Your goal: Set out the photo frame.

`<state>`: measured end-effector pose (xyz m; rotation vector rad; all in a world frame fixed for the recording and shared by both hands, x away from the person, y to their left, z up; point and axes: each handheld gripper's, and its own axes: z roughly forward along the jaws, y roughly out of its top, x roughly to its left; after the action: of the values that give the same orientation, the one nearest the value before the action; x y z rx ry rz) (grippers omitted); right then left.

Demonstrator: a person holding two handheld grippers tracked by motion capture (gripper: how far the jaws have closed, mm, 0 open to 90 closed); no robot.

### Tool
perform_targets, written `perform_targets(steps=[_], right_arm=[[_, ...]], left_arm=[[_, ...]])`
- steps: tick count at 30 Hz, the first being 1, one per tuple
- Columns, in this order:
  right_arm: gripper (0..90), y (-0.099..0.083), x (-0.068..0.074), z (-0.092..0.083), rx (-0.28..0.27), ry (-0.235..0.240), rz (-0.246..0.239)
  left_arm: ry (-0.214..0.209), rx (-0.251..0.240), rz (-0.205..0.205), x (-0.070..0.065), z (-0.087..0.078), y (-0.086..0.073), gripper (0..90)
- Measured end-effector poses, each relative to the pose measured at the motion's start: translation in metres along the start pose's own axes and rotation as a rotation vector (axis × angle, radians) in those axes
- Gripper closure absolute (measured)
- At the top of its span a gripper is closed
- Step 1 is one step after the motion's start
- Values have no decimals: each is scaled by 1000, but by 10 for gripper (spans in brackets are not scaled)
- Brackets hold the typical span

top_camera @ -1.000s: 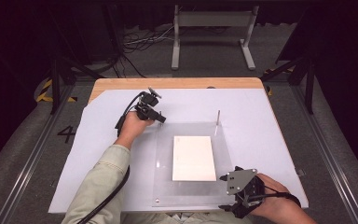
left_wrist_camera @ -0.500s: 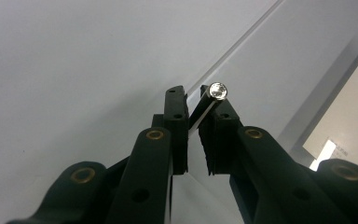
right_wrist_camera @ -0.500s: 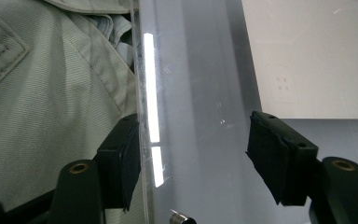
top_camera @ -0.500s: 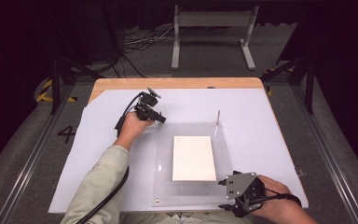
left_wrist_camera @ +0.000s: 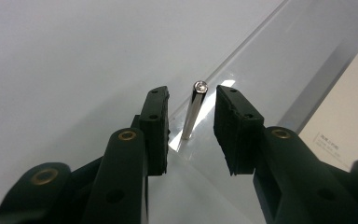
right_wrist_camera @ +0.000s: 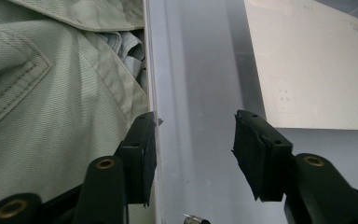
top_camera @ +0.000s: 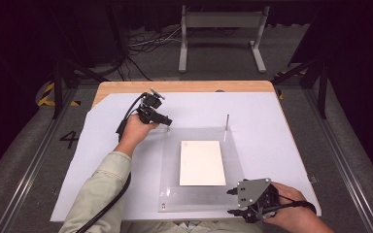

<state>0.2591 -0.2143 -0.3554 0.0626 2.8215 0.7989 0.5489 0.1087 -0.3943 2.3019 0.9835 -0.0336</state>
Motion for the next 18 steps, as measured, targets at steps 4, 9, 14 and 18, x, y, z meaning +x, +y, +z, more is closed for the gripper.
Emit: perform_targets(steps=[4, 9, 14, 18], right_arm=[[537, 2, -1, -8, -24, -17, 1], [562, 5, -3, -16, -49, -27, -2], [580, 7, -4, -20, -56, -35, -10], [596, 8, -5, -25, -73, -47, -12]], left_arm=[[-4, -14, 8, -1, -7, -3, 649], [9, -43, 12, 2, -16, -10, 641], [13, -87, -5, 7, -29, -23, 638], [25, -103, -3, 13, -39, -38, 638]])
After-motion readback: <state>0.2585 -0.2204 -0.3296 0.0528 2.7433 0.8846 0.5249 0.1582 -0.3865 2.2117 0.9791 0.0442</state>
